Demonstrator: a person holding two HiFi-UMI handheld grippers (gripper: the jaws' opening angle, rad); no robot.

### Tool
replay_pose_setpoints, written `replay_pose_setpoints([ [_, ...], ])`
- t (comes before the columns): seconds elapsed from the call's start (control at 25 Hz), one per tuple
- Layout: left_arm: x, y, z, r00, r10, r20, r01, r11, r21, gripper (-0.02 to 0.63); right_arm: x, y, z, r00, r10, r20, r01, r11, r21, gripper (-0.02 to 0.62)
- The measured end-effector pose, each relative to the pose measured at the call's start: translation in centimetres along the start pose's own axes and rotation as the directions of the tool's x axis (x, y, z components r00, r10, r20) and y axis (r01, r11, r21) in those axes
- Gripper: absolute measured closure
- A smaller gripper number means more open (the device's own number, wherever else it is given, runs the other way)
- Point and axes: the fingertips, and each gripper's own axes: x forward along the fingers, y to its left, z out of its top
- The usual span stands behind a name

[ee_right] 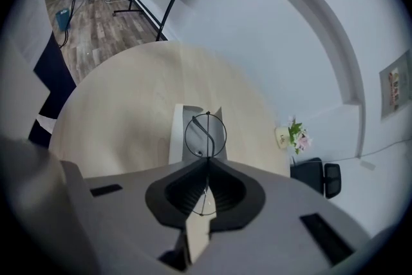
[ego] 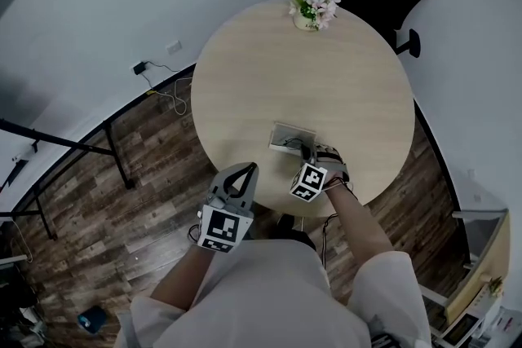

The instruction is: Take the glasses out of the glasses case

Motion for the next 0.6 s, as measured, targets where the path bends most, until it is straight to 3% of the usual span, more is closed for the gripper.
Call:
replay_pose_setpoints([
  [0.6, 4.5, -4.8, 2.7, 0.998, -0.054, 0.032, 0.053, 0.998, 0.029, 0.597, -2.2, 1.3, -12.5, 0.992, -0.001, -0.126, 0.011, 0.997, 0.081, 0.577],
])
